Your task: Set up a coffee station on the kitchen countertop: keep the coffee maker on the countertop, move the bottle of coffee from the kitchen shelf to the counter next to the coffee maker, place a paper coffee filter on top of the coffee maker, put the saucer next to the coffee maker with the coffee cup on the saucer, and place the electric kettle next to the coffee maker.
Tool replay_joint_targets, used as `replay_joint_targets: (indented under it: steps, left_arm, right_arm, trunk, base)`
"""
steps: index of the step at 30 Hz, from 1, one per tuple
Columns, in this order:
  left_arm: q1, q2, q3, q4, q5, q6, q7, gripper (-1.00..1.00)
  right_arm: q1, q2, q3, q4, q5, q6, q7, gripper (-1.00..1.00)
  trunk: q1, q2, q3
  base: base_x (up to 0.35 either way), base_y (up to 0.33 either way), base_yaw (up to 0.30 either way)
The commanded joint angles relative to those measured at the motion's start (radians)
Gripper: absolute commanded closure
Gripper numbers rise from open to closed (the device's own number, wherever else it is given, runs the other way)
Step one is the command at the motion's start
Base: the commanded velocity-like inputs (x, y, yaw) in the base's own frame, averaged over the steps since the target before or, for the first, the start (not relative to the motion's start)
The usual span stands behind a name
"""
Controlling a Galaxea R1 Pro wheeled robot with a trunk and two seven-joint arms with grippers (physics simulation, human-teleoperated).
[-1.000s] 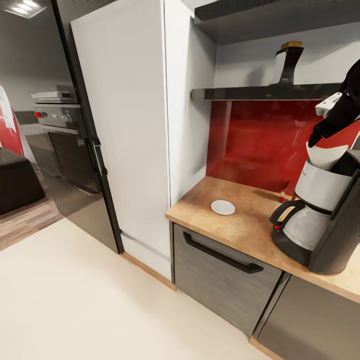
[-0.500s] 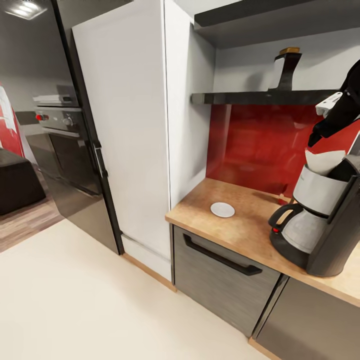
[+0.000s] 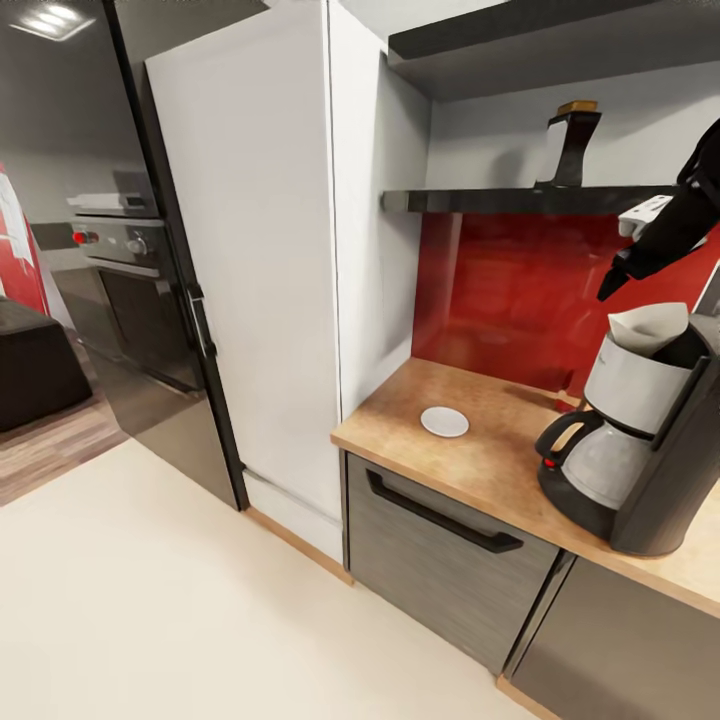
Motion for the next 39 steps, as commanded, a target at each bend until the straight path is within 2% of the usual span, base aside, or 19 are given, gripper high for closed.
replay_joint_targets:
  steps: [1,5,8,10,12,14,18,23,25,26,28,39]
  left_arm:
    - [0.000,0.000,0.000,-0.002,0.010,-0.001,0.000,-1.00]
    - [0.000,0.000,0.000,-0.002,0.010,-0.001,0.000,-1.00]
    - [0.000,0.000,0.000,-0.002,0.010,-0.001,0.000,-1.00]
    - [0.000,0.000,0.000,-0.002,0.010,-0.001,0.000,-1.00]
    - [0.000,0.000,0.000,-0.002,0.010,-0.001,0.000,-1.00]
    - [0.000,0.000,0.000,-0.002,0.010,-0.001,0.000,-1.00]
    - [0.000,0.000,0.000,-0.002,0.010,-0.001,0.000,-1.00]
    - [0.000,0.000,0.000,-0.002,0.010,-0.001,0.000,-1.00]
    - [0.000,0.000,0.000,-0.002,0.010,-0.001,0.000,-1.00]
    - [0.000,0.000,0.000,-0.002,0.010,-0.001,0.000,-1.00]
    - [0.000,0.000,0.000,-0.002,0.010,-0.001,0.000,-1.00]
    - [0.000,0.000,0.000,-0.002,0.010,-0.001,0.000,-1.00]
  right_arm:
    - [-0.001,-0.001,0.002,-0.002,0.008,0.008,0.011,-1.00]
    - [-0.001,0.000,0.001,-0.003,0.007,0.008,0.014,-1.00]
    - [-0.001,0.000,0.000,-0.003,-0.002,0.008,0.015,-1.00]
    - [-0.001,0.000,0.001,-0.003,-0.067,0.008,0.015,-1.00]
    - [-0.001,-0.001,0.001,-0.003,-0.104,0.008,0.015,-1.00]
    - [-0.001,-0.001,0.003,-0.003,-0.174,0.008,0.013,-1.00]
    - [-0.001,-0.001,0.004,-0.002,-0.218,0.007,0.013,-1.00]
    - [0.000,0.001,0.004,-0.001,-0.246,0.002,0.012,-1.00]
    - [0.000,0.001,0.004,-0.001,-0.269,0.001,0.012,-1.00]
    - [0.000,0.001,0.004,-0.001,-0.295,0.001,0.011,-1.00]
    - [0.000,0.001,0.004,-0.001,-0.312,0.001,0.011,-1.00]
    - [0.001,0.001,0.004,-0.001,-0.354,0.000,0.010,-1.00]
  trunk:
    - [-0.004,0.007,0.002]
    - [-0.019,0.035,0.015]
    - [-0.019,0.035,0.015]
    - [-0.019,0.035,0.015]
    - [-0.019,0.035,0.015]
    - [-0.019,0.035,0.015]
    - [-0.019,0.035,0.015]
    - [-0.019,0.035,0.015]
    - [-0.019,0.035,0.015]
    - [-0.019,0.035,0.015]
    - [-0.019,0.035,0.015]
    - [-0.019,0.035,0.015]
  base:
    - [0.000,0.000,0.000]
    - [0.000,0.000,0.000]
    - [0.000,0.000,0.000]
    - [0.000,0.000,0.000]
    - [0.000,0.000,0.000]
    - [0.000,0.000,0.000]
    - [0.000,0.000,0.000]
    - [0.000,0.000,0.000]
    - [0.000,0.000,0.000]
    - [-0.060,0.000,0.000]
    - [-0.152,0.000,0.000]
    - [-0.095,0.000,0.000]
